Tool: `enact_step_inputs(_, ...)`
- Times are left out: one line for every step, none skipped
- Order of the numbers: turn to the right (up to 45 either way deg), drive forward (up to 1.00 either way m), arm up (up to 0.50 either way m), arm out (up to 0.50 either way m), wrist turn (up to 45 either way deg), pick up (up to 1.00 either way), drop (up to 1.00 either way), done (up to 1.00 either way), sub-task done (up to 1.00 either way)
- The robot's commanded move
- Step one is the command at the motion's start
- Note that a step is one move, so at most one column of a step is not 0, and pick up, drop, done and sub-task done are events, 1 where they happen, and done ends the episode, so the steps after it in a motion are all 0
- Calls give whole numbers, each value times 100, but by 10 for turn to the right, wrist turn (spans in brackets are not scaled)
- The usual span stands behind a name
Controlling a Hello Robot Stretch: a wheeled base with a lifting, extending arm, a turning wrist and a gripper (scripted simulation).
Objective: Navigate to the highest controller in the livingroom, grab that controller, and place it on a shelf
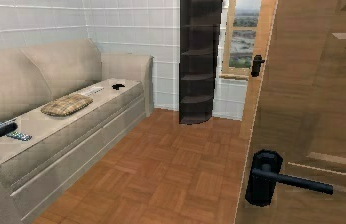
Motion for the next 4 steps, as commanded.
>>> enact_step_inputs(0,0,-28,0,0,0,0,0,0)
enact_step_inputs(0,0,0,0,0,100,0,0,0)
enact_step_inputs(0,0,10,0,0,0,0,0,0)
enact_step_inputs(0,0,18,0,0,0,0,0,0)
